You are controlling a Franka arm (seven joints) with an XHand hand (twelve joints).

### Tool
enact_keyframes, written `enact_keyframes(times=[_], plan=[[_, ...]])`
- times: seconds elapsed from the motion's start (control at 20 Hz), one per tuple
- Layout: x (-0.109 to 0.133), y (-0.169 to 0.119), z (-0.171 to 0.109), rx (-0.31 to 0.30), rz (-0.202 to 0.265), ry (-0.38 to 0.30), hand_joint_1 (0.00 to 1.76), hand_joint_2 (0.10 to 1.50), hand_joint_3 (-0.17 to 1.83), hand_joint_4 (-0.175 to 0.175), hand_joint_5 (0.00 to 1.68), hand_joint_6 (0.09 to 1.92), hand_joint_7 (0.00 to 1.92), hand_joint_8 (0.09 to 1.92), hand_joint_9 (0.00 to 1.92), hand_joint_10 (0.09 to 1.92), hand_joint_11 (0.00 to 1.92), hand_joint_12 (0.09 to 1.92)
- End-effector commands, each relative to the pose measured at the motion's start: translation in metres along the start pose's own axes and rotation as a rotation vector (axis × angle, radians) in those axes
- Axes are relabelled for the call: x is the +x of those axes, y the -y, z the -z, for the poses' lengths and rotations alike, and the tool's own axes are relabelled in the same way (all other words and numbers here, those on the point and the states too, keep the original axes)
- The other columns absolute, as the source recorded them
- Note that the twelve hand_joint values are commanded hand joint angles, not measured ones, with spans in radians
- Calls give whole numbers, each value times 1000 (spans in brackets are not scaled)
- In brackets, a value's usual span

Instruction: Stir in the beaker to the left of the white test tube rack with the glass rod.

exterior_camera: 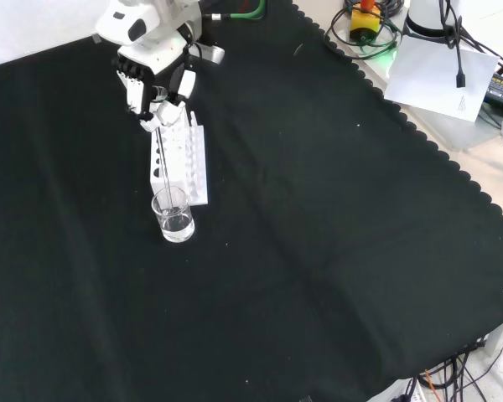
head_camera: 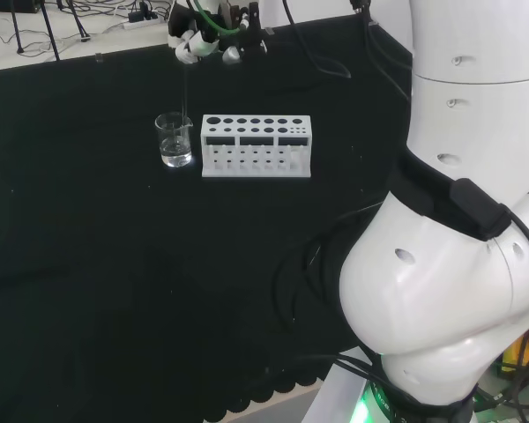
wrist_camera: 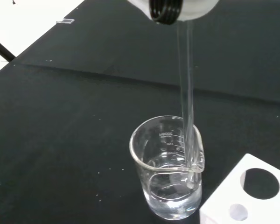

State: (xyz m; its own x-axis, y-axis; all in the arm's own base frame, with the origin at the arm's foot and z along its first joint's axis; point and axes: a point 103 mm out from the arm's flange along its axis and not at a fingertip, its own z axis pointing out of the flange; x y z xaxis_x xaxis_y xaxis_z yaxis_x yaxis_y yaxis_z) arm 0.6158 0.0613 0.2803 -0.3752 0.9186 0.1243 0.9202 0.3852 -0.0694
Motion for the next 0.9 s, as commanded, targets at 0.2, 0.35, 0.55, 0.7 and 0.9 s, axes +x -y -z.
enact_keyframes(times=[0.2, 0.35, 0.55, 0.7, 0.9], plan=[[39, -13, -8, 31, 57, 4, 1290, 940, 315, -175, 1027, 681, 1073, 1220, 1701, 888, 1687, 828], [41, -24, -11, 15, 67, 5, 1290, 940, 315, -175, 1027, 681, 1073, 1220, 1701, 888, 1687, 828], [32, -32, -5, 8, 66, -1, 1290, 939, 316, -175, 1027, 681, 1073, 1219, 1702, 887, 1688, 828], [22, -31, -3, 3, 53, -3, 1290, 939, 316, -175, 1027, 681, 1073, 1219, 1703, 887, 1688, 828], [13, -23, -1, 2, 31, -7, 1290, 938, 317, -175, 1028, 681, 1073, 1219, 1703, 887, 1688, 829]])
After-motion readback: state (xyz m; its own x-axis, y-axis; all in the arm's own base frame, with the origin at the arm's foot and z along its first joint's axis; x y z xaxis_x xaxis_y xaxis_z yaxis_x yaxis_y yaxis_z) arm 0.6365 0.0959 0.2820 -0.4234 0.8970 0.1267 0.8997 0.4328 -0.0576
